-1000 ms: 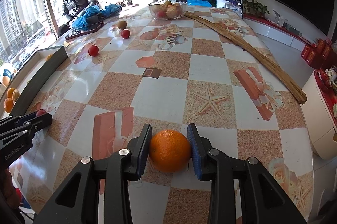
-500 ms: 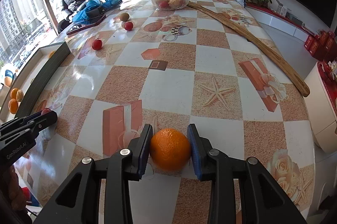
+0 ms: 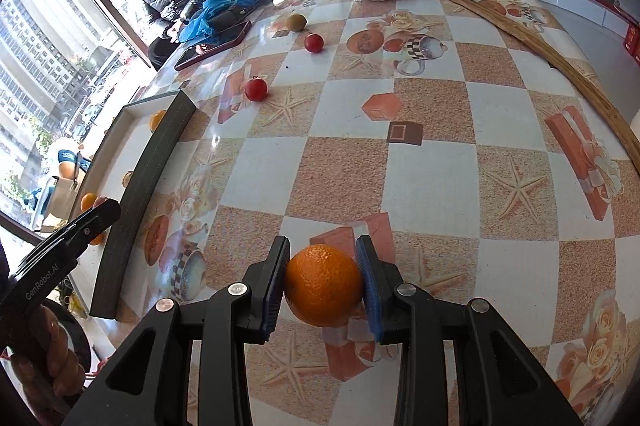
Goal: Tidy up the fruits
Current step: 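Carry the red fruit over the tray with left tool while right tool carries the orange, then open the left tool to drop the red fruit while the right tool drops the orange, then move the left tool to the brown round fruit and close on it, then hold the brown round fruit raised in the left tool, then close the right tool on the red tomato while the left tool holds the brown fruit, then lift the tomato with the right tool while the left tool holds the brown fruit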
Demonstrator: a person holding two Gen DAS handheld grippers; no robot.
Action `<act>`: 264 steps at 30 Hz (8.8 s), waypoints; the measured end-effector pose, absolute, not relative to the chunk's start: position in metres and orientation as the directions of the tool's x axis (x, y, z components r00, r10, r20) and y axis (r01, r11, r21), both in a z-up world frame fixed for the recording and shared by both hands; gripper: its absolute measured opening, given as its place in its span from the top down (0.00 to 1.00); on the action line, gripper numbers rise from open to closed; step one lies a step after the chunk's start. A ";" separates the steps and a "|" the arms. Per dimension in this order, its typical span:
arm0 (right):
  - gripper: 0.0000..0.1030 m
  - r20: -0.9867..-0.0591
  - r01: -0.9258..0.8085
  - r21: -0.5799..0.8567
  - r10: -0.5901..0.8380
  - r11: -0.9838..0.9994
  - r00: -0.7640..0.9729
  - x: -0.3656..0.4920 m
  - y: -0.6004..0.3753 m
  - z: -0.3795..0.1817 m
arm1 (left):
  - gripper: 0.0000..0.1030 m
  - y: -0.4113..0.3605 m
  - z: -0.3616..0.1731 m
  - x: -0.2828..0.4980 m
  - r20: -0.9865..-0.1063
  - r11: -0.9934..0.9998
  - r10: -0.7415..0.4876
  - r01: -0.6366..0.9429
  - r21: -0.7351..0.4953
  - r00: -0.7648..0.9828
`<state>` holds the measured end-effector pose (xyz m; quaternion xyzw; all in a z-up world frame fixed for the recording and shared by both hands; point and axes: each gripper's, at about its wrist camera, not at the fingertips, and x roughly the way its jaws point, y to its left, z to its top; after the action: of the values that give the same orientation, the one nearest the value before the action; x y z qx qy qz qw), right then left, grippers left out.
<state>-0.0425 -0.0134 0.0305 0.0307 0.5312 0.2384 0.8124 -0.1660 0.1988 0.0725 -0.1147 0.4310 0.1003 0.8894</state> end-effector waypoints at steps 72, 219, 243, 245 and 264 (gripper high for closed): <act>0.00 -0.824 -0.198 0.005 0.117 0.980 0.554 0.006 -0.060 -0.001 | 0.43 0.157 0.060 0.060 -0.858 0.982 0.161 -0.163 0.091 0.488; 0.19 -0.793 -0.511 0.027 0.330 0.859 0.513 -0.052 0.003 0.016 | 0.73 0.158 0.010 -0.173 -0.781 0.946 0.153 -0.319 -0.061 0.605; 0.75 -0.767 -0.328 0.133 0.306 0.935 0.564 -0.055 -0.053 0.008 | 0.85 0.163 0.013 -0.175 -0.776 0.945 0.099 -0.304 -0.123 0.623; 0.75 -0.767 -0.332 0.125 0.304 0.935 0.566 -0.055 -0.051 0.009 | 0.75 0.166 0.015 -0.177 -0.773 0.943 0.093 -0.305 -0.134 0.628; 0.75 -0.764 -0.339 0.136 0.316 0.931 0.562 -0.054 -0.052 0.008 | 0.72 0.173 0.016 -0.135 -0.776 0.950 0.123 -0.299 -0.088 0.618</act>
<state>-0.0538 -0.0522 0.0077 -0.0132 0.4296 0.1852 0.8837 -0.1346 0.1730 0.0156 -0.1047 0.4208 0.1179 0.8934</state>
